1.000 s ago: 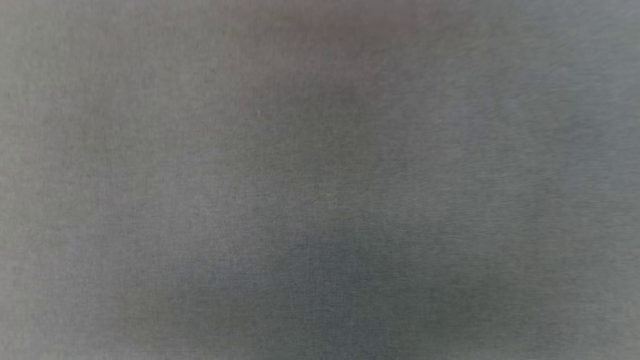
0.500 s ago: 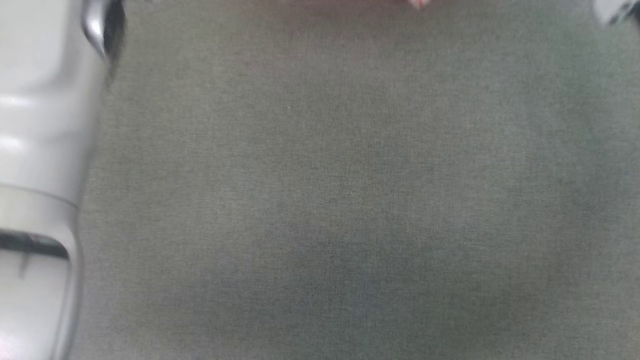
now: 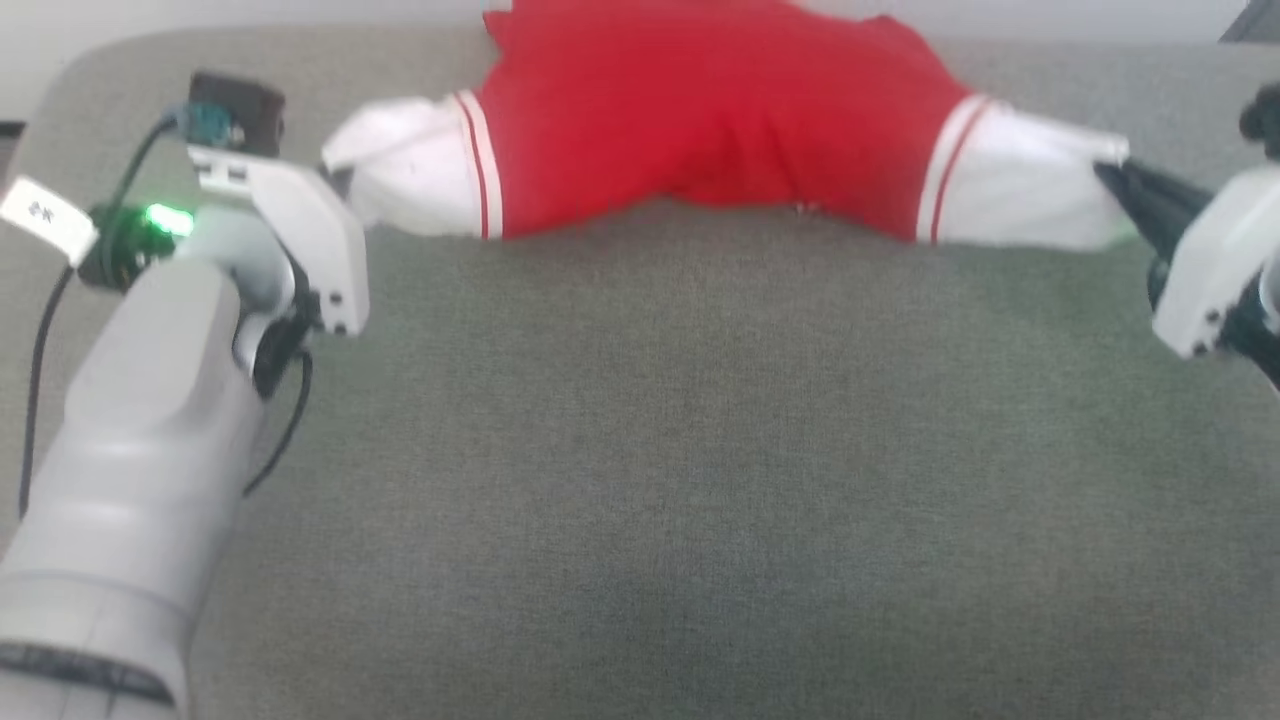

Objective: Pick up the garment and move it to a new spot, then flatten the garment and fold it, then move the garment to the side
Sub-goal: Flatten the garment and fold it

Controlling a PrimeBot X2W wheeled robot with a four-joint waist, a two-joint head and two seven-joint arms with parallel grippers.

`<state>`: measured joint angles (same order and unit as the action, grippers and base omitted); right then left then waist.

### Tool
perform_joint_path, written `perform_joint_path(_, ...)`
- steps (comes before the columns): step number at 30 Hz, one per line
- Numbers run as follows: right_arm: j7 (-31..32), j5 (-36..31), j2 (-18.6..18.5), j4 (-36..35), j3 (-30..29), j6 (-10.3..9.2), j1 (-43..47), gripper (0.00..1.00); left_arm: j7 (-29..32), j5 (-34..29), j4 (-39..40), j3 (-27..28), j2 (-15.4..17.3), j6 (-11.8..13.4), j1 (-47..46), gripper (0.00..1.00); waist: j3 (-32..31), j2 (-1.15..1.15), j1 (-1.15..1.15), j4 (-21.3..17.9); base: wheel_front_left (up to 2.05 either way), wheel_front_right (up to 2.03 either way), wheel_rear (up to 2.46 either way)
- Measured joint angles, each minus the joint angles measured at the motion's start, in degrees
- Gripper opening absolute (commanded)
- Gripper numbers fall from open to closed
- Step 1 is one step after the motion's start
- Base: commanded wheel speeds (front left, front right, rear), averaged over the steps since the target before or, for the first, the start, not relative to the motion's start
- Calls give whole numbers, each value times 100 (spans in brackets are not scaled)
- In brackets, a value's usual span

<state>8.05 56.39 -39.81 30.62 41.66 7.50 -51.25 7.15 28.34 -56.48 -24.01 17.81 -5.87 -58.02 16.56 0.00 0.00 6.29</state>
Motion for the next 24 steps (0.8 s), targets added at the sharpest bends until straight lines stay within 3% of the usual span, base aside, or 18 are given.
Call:
perform_joint_path(3, 517, 415, -460, -614, 80, 0, 487, 0, 430, 110, 818, 40, 318, 12, 574, 0, -232, 0, 0, 12, 0, 0, 0)
perform_joint_path(8, 1021, 859, -1015, -1461, 94, 0, 1074, 0, 1292, 370, 2490, 193, 855, 405, 1614, 0, -458, 0, 0, 15, 0, 0, 0)
perform_joint_path(10, 1227, 958, -1268, -1825, 155, 0, 1331, 0, 1715, 470, 3352, 254, 1072, 645, 2154, 0, -524, 0, 0, 8, 0, 0, 0)
perform_joint_path(18, 1674, 1506, -2247, -3185, 240, -1, 2493, 0, 3151, 784, 6676, 694, 1926, 2053, 4494, 0, -546, 0, 0, -40, 0, 0, 0)
perform_joint_path(24, 1600, 1762, -2765, -3669, 240, -1, 3363, 0, 3423, 800, 7854, 870, 2111, 2770, 5749, 0, -407, 0, 0, -22, 0, 0, 0)
